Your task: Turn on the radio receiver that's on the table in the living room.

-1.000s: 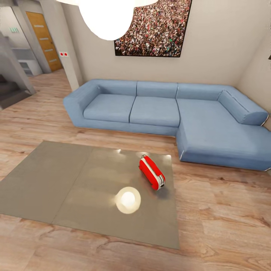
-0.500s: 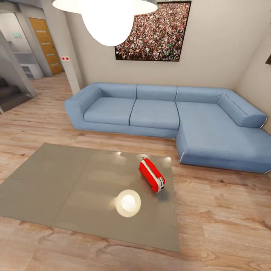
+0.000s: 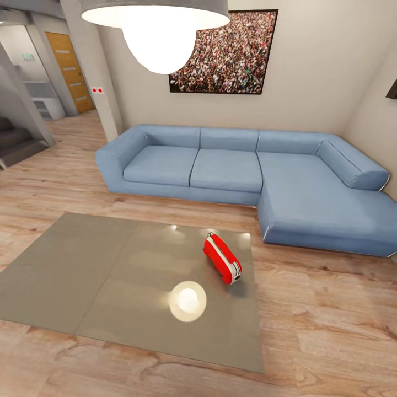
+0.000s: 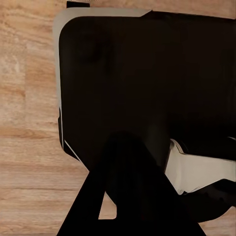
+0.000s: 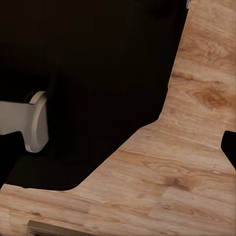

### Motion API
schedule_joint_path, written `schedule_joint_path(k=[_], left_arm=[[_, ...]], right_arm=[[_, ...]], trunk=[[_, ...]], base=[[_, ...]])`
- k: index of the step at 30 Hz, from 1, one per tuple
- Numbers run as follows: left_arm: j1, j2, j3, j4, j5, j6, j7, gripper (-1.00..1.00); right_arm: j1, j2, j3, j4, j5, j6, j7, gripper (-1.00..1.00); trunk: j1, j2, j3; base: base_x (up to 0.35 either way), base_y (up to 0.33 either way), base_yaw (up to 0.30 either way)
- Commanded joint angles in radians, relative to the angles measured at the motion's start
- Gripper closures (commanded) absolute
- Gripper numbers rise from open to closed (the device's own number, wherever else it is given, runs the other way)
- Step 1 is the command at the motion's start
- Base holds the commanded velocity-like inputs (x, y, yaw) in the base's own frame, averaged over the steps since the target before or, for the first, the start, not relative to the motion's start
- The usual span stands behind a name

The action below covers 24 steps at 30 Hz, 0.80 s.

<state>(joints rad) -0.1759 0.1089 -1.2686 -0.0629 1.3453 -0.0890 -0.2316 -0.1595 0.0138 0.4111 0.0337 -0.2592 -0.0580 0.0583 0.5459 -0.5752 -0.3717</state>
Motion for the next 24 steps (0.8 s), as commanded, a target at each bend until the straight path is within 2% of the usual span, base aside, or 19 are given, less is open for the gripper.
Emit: schedule_joint_path(k=[1, 24], left_arm=[[0.0, 0.0, 0.0, 0.0, 0.0, 0.0, 0.0, 1.0], [0.0, 0.0, 0.0, 0.0, 0.0, 0.0, 0.0, 1.0]], right_arm=[[0.0, 0.0, 0.0, 0.0, 0.0, 0.0, 0.0, -1.0], [0.0, 0.004, 0.002, -0.001, 0.003, -0.009, 0.002, -1.0]], trunk=[[0.0, 0.0, 0.0], [0.0, 0.0, 0.0]], base=[[0.0, 0.0, 0.0], [0.0, 0.0, 0.0]])
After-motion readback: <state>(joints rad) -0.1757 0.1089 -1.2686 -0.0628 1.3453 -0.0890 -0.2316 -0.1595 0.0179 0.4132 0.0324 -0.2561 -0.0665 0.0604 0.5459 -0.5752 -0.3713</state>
